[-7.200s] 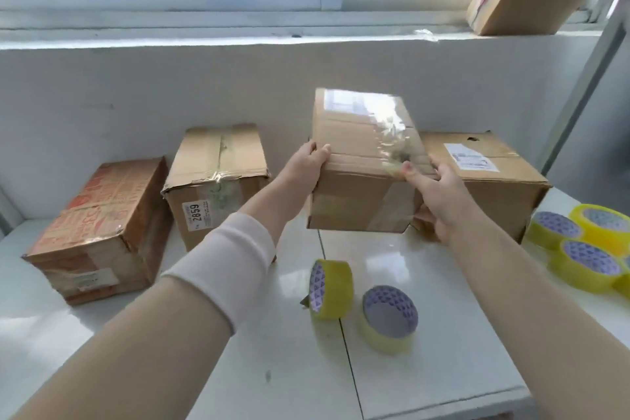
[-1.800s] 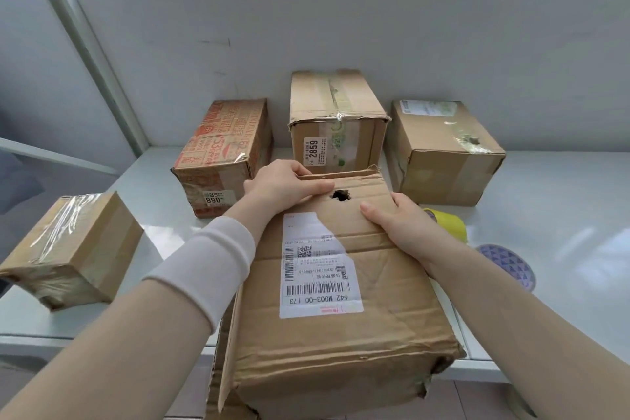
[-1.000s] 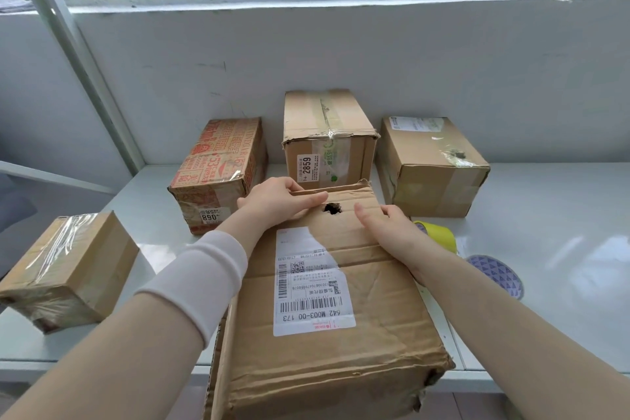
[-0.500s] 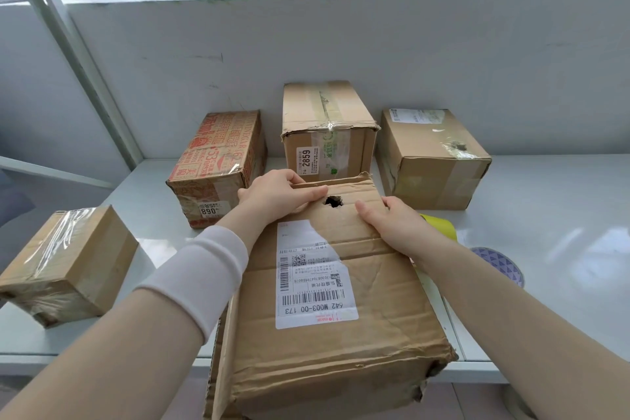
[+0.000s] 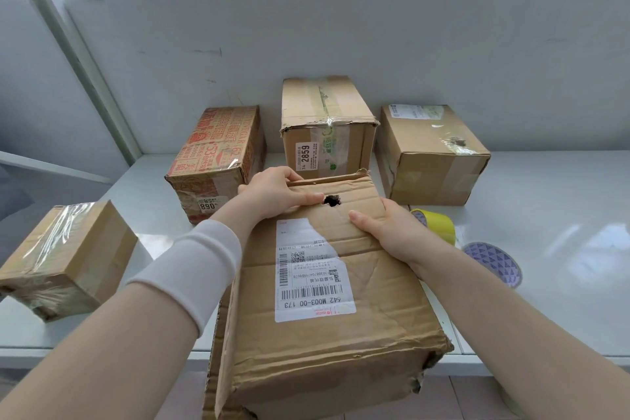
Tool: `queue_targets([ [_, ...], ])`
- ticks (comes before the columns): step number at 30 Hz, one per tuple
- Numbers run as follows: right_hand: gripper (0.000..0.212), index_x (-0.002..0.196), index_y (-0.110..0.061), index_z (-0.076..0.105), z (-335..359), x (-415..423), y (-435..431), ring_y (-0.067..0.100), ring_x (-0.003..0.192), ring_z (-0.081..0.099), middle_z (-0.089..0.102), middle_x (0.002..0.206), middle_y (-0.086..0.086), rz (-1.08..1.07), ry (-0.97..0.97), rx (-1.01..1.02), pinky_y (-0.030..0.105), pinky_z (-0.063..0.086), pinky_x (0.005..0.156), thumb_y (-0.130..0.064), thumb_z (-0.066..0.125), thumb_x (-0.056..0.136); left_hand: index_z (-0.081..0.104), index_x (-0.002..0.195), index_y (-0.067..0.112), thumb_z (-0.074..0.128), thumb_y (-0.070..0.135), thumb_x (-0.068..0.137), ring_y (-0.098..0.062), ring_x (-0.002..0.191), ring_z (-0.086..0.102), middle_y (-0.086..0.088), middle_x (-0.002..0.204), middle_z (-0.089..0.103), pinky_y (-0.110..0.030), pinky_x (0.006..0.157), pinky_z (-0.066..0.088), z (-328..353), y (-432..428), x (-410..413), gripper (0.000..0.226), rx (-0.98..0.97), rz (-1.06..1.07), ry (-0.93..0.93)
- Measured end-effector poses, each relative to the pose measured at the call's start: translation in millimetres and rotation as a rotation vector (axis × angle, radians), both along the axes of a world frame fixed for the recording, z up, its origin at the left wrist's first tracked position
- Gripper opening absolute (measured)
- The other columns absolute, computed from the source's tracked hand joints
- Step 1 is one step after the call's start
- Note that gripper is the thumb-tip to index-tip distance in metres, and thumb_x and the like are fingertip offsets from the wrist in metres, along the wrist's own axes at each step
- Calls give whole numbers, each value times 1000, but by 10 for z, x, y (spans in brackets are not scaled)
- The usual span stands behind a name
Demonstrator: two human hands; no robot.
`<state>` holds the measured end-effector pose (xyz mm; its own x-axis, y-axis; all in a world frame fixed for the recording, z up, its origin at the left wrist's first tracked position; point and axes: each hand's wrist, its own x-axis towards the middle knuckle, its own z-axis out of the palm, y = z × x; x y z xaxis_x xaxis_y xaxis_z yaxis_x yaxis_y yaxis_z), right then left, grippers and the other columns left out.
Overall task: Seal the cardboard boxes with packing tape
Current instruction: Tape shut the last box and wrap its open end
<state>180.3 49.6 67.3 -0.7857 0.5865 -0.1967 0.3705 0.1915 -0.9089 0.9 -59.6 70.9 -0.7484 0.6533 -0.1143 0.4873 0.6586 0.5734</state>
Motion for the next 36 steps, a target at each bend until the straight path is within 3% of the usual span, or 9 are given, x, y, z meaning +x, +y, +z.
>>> queue_targets([
  [5, 38, 121, -16, 52, 16, 25, -13, 13, 96, 55, 61, 111, -1, -1, 28, -19, 25, 43, 82, -31, 62, 88, 57, 98, 36, 69, 67, 66, -20, 116, 51, 5, 116, 60, -45, 104, 37, 4, -17, 54, 46, 29, 17, 54],
  [9, 47, 125, -18, 49, 69, 80, -24, 15, 101, 58, 59, 112, -3, -21, 28, -105, 30, 48, 88, -38, 64, 85, 56, 100, 38, 65, 71, 67, -18, 120, 50, 7, 122, 59, -45, 105, 36, 44, -68, 91, 49, 30, -7, 71],
  [12, 51, 127, -19, 50, 74, 162, -42, 15, 101, 62, 62, 115, -3, 19, 1, -195, 31, 54, 83, -43, 64, 84, 56, 103, 35, 62, 77, 61, -18, 120, 49, 6, 123, 58, -45, 106, 36, 89, -92, 101, 59, 7, -24, 62],
  [17, 53, 128, -20, 45, 24, 224, -80, 12, 97, 60, 59, 117, -1, 14, 1, -166, 22, 53, 72, -36, 67, 83, 55, 101, 34, 69, 66, 68, -19, 117, 50, 9, 109, 55, -45, 106, 35, 43, -83, 76, 49, 18, -10, 46],
  [21, 49, 128, -17, 48, -23, 185, -54, 16, 104, 60, 61, 120, 1, 19, 7, -126, 30, 52, 86, -34, 65, 85, 54, 99, 35, 69, 68, 65, -21, 117, 50, 6, 113, 59, -46, 104, 37, -4, -35, 60, 50, 5, 6, 60],
  [27, 56, 133, -18, 46, -35, 245, 8, 13, 107, 59, 59, 124, -1, 38, 39, -178, 26, 51, 85, -41, 63, 84, 54, 103, 35, 66, 67, 71, -20, 119, 50, 8, 113, 56, -46, 106, 35, 34, 2, 53, 47, -28, -11, 88],
  [30, 65, 141, -15, 36, -45, 415, 142, 16, 119, 48, 47, 136, 1, -27, 32, -119, 31, 44, 97, -47, 55, 88, 55, 118, 33, 63, 64, 76, -22, 123, 48, 5, 129, 56, -47, 107, 34, 37, 17, 95, 54, -30, 3, 119],
  [33, 49, 133, -12, 46, -37, 676, 370, 13, 106, 51, 53, 127, 4, -143, 80, -9, 23, 42, 84, -37, 54, 91, 55, 122, 31, 60, 61, 80, -23, 124, 48, 7, 129, 57, -51, 107, 32, 63, 74, 245, 52, -19, 10, 233],
  [36, 39, 125, -11, 53, -107, 955, 667, 18, 111, 53, 56, 127, 7, -247, 43, 208, 28, 40, 91, -29, 57, 91, 56, 122, 27, 59, 53, 85, -22, 122, 49, 2, 130, 56, -47, 104, 37, 171, 255, 538, 46, -24, -88, 344],
])
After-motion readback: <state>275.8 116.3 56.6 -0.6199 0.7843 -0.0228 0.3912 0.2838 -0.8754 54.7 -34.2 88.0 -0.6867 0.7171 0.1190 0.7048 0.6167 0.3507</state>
